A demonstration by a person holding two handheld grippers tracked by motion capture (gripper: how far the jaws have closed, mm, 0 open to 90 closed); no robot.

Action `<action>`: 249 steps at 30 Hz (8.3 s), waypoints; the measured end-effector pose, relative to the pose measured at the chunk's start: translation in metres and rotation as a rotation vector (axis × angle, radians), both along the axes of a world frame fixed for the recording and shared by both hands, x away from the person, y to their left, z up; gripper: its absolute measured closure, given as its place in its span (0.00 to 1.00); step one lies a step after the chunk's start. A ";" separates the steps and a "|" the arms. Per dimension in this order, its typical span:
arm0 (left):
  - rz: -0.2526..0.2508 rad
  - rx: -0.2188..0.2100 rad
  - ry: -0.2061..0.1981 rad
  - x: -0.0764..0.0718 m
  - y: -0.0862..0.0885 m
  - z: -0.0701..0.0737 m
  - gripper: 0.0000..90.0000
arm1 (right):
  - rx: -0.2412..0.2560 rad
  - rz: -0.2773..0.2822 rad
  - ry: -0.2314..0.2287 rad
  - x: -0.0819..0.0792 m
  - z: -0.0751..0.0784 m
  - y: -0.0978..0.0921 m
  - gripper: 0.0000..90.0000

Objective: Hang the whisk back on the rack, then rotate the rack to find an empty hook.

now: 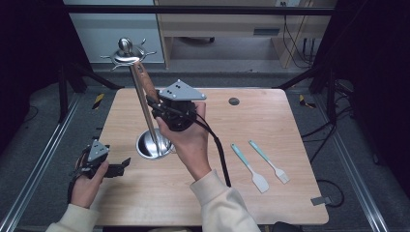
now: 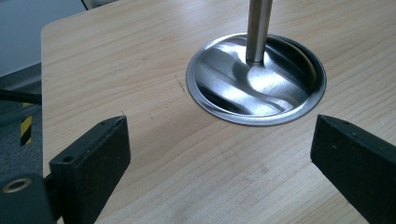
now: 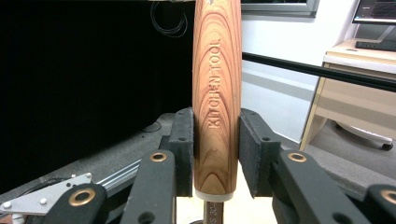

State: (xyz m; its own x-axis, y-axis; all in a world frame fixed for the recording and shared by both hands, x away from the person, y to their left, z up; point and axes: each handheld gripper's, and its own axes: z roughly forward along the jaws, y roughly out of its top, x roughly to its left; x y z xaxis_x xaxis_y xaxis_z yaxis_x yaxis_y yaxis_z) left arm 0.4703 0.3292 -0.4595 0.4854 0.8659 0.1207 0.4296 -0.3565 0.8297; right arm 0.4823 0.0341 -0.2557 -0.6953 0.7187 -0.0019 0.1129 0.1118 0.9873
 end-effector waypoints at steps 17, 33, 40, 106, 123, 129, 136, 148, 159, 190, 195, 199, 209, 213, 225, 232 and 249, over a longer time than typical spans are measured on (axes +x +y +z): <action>-0.002 -0.002 0.000 0.000 0.000 0.000 0.05 | -0.007 -0.008 0.005 0.006 -0.003 0.005 0.76; -0.006 0.001 -0.001 0.000 -0.001 0.000 0.05 | -0.011 -0.013 0.009 0.010 -0.005 0.009 0.76; -0.006 -0.001 0.000 0.000 -0.001 0.000 0.05 | -0.010 -0.015 0.013 0.012 -0.006 0.010 0.76; -0.016 0.005 0.003 0.000 -0.001 0.000 0.05 | -0.084 -0.063 0.005 0.025 -0.011 0.028 0.74; -0.012 0.003 0.002 0.000 -0.001 0.000 0.05 | -0.106 -0.071 0.005 0.017 -0.012 0.004 0.69; -0.015 0.008 0.006 0.000 -0.001 0.000 0.05 | -0.121 -0.095 0.016 0.017 -0.017 -0.015 0.69; -0.014 0.008 0.006 0.000 -0.001 0.000 0.05 | -0.149 -0.121 0.036 0.018 -0.024 -0.032 0.69; -0.014 0.010 0.006 0.000 -0.001 0.000 0.05 | -0.201 -0.160 0.069 0.017 -0.036 -0.062 0.71; -0.013 0.010 0.007 -0.001 -0.001 0.000 0.05 | -0.245 -0.189 0.102 0.015 -0.048 -0.089 0.75; -0.045 -0.096 -0.096 -0.012 -0.009 0.028 0.06 | -0.323 -0.274 0.214 0.013 -0.087 -0.157 1.00; -0.088 -0.119 -0.154 -0.016 -0.020 0.059 0.06 | -0.326 -0.277 0.243 0.015 -0.098 -0.164 1.00; -0.115 -0.108 -0.195 -0.016 -0.030 0.085 0.06 | -0.331 -0.279 0.254 0.017 -0.104 -0.167 1.00; -0.170 -0.109 -0.274 -0.018 -0.049 0.145 0.08 | -0.320 -0.290 0.282 0.018 -0.121 -0.173 1.00; -0.183 -0.118 -0.320 -0.021 -0.056 0.168 0.14 | -0.321 -0.293 0.282 0.016 -0.126 -0.175 1.00; -0.199 -0.188 -0.362 -0.018 -0.064 0.210 0.45 | -0.319 -0.309 0.300 0.011 -0.147 -0.175 1.00; -0.186 -0.212 -0.376 -0.011 -0.062 0.221 0.65 | -0.302 -0.316 0.309 0.008 -0.159 -0.176 1.00; -0.169 -0.285 -0.392 0.004 -0.056 0.244 1.00 | -0.297 -0.317 0.326 0.005 -0.172 -0.173 1.00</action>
